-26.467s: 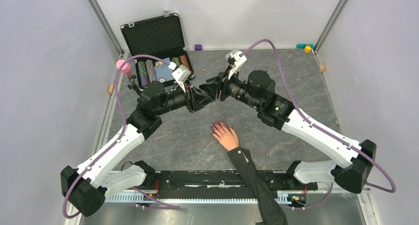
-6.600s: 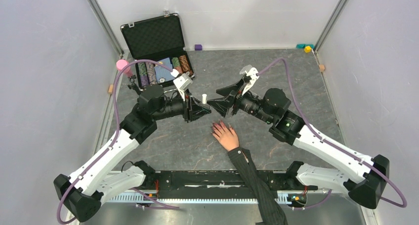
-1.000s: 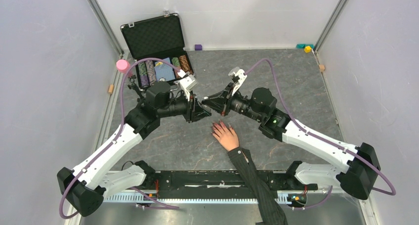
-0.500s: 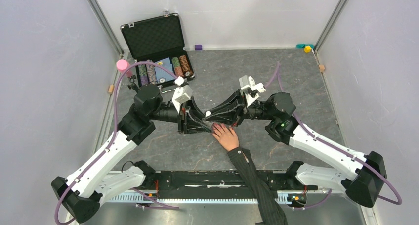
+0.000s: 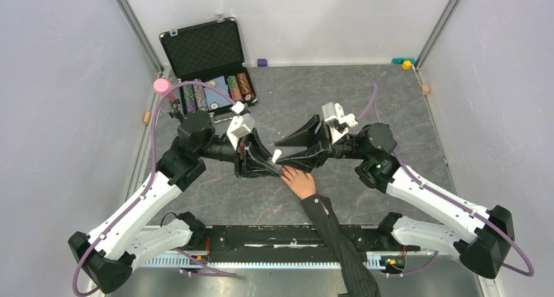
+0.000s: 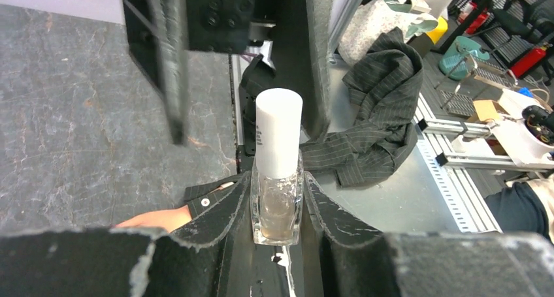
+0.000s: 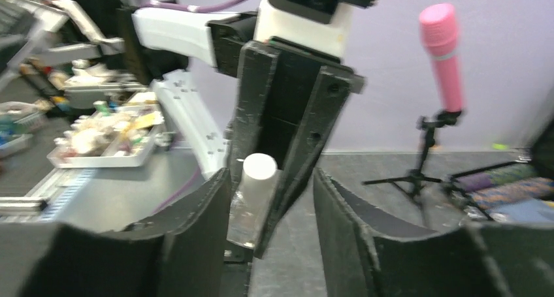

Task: Paint the nails
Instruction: Unscrew the nail polish bottle.

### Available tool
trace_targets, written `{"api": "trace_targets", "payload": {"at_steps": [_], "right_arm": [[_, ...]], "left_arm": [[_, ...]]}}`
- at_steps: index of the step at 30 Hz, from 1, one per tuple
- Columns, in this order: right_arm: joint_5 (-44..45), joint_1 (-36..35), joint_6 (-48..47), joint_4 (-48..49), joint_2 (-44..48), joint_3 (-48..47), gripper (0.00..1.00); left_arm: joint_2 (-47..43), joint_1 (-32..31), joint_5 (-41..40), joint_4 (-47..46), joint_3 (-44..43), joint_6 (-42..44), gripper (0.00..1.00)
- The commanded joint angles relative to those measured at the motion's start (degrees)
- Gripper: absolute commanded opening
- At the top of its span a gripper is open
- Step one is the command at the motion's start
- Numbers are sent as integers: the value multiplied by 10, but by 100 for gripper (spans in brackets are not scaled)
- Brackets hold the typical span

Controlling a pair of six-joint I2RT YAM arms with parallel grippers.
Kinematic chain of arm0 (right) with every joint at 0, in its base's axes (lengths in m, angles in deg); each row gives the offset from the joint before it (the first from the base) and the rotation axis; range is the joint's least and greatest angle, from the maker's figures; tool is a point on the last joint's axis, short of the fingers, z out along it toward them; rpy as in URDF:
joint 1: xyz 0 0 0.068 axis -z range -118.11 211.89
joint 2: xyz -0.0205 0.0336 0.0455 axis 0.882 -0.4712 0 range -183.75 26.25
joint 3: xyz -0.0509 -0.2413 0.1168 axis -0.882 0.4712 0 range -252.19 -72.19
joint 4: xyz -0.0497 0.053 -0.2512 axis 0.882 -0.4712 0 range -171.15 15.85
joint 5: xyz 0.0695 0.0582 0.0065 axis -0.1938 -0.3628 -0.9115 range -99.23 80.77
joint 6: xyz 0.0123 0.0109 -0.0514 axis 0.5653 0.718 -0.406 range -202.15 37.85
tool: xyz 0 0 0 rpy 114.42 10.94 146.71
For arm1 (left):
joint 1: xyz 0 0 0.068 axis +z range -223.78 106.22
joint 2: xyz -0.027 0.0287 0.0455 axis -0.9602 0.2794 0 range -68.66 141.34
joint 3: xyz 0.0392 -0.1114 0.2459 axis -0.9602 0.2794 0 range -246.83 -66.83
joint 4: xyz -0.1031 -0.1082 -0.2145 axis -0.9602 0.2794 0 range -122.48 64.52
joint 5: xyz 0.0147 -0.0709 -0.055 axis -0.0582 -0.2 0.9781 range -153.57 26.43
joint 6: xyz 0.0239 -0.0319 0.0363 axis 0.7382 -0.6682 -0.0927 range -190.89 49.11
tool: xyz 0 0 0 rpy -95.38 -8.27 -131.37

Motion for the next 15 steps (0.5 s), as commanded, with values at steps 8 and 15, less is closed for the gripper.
{"api": "trace_targets", "payload": {"at_steps": [8, 15], "right_arm": [[230, 49, -62, -228, 30, -81, 79], [312, 49, -24, -316, 24, -128, 75]], "left_arm": [[-12, 1, -221, 40, 1, 20, 2], [-22, 1, -368, 22, 19, -3, 2]]}}
